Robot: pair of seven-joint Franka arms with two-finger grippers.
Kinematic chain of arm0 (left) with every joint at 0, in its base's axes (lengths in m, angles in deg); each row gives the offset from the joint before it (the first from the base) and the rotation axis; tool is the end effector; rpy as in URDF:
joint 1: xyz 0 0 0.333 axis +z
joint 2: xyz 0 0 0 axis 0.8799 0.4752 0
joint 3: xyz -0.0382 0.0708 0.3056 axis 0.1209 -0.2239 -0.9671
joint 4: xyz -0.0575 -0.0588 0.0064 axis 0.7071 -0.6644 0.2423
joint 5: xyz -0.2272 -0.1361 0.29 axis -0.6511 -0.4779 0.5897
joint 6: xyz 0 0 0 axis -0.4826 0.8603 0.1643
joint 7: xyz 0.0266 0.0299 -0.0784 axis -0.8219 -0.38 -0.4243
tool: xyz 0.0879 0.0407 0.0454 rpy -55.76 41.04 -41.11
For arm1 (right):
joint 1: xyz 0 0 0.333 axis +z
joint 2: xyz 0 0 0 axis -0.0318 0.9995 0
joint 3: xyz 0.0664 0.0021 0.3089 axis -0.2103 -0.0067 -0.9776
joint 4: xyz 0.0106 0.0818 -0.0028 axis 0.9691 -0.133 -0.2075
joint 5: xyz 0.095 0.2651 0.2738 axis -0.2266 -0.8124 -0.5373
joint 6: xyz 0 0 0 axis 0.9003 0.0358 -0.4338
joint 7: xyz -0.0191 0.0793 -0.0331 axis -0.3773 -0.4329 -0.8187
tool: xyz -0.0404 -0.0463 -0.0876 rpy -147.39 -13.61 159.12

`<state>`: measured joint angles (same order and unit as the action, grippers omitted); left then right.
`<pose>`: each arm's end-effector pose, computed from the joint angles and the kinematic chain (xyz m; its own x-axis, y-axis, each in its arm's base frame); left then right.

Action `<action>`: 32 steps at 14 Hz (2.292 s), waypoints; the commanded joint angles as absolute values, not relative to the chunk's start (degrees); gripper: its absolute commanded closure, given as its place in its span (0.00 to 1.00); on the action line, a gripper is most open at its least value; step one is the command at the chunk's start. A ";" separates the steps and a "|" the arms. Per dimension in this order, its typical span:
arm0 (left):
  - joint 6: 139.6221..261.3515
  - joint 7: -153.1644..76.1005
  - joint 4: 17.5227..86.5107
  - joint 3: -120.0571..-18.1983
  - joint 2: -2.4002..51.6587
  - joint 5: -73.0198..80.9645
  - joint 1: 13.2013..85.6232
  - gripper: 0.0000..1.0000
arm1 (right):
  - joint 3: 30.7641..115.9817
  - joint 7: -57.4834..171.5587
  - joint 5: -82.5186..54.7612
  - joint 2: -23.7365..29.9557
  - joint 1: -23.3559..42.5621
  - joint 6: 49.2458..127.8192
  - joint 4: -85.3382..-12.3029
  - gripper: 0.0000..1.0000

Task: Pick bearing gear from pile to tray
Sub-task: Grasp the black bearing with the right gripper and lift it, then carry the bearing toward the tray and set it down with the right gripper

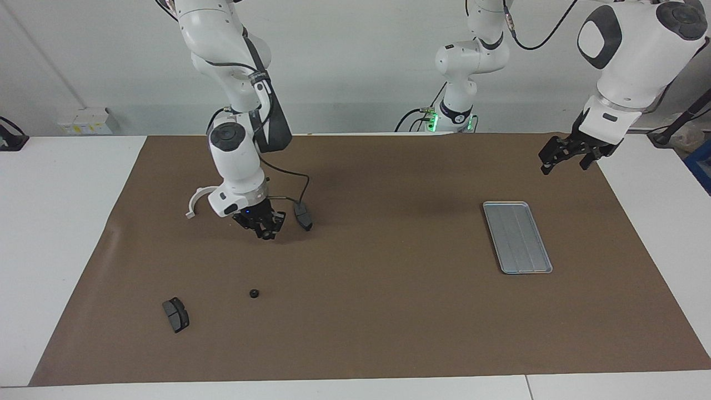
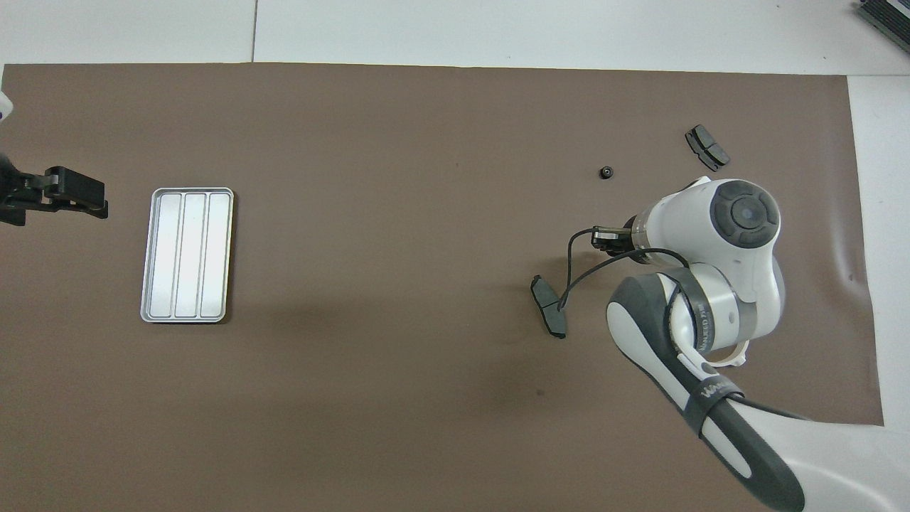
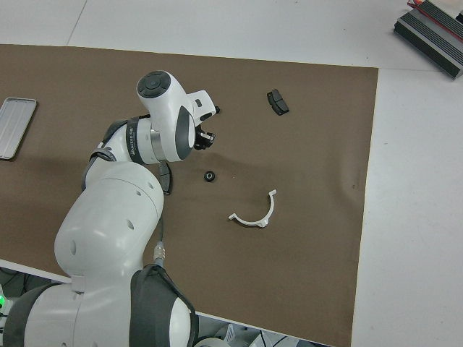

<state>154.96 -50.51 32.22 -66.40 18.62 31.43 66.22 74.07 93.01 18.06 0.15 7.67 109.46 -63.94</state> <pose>0.5786 -0.0059 0.5956 0.9992 0.0384 -0.0067 0.0382 -0.9987 -0.0328 0.5706 0.1616 0.3410 0.9743 -0.1962 0.1103 -0.1899 -0.9796 -0.0654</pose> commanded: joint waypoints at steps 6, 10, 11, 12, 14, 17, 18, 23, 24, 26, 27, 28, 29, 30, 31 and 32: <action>154.56 -50.72 32.38 -66.35 17.91 31.31 66.46 0.00 | 74.33 115.63 19.08 10.07 22.68 108.24 -49.25 1.00; 154.56 -50.72 32.38 -66.35 17.91 31.31 66.46 0.00 | 74.16 128.12 24.52 19.14 28.50 101.19 -35.08 1.00; 154.56 -50.81 32.38 -66.35 17.91 31.31 66.46 0.00 | 74.16 129.53 25.05 20.28 29.54 100.67 -34.37 1.00; 154.65 -51.07 32.29 -66.18 17.91 31.05 66.29 0.00 | 74.33 131.11 25.06 21.94 30.60 100.49 -32.19 1.00; 154.39 -50.72 32.38 -65.48 17.47 31.04 65.06 0.00 | 74.25 133.23 26.02 25.02 31.75 99.78 -28.14 1.00; 154.30 -51.25 33.26 -65.12 16.59 30.95 64.35 0.00 | 74.16 133.33 26.12 26.26 32.36 99.78 -27.16 1.00; 154.82 -50.90 33.26 -65.04 16.59 30.61 63.66 0.00 | 74.16 133.33 26.03 26.26 32.54 99.70 -27.25 1.00; 159.46 -41.97 33.96 -65.04 17.64 30.08 57.77 0.00 | 74.07 133.24 26.03 25.74 32.72 100.49 -28.39 0.51; 161.05 -39.93 34.31 -65.04 18.25 29.99 57.24 0.00 | 74.07 133.15 26.03 25.74 32.55 100.75 -28.30 0.41; 161.51 -39.56 34.31 -65.04 19.40 29.99 55.66 0.00 | 74.16 132.98 26.12 25.74 32.46 100.57 -28.21 0.18; 161.68 -39.30 34.23 -65.04 19.66 29.90 54.70 0.00 | 74.16 132.98 26.12 25.65 32.46 99.96 -28.13 0.10; 162.03 -38.51 34.14 -65.04 20.19 29.81 53.64 0.00 | 74.24 132.54 26.12 25.48 32.11 99.96 -28.56 0.08; 162.99 -36.77 33.88 -65.04 21.24 29.73 53.11 0.00 | 74.25 131.75 26.12 25.13 31.58 99.96 -29.87 0.06; 164.13 -34.75 33.70 -65.04 21.86 29.72 51.89 0.00 | 74.51 129.83 26.12 23.56 31.05 100.31 -32.23 0.06; 165.36 -32.81 33.70 -65.12 22.47 29.72 50.74 0.00 | 74.51 127.98 26.03 21.89 29.92 100.74 -34.78 0.06; 166.42 -30.88 33.61 -65.12 23.26 29.72 49.43 0.00 | 74.42 126.49 26.03 19.52 28.60 100.84 -38.37 0.06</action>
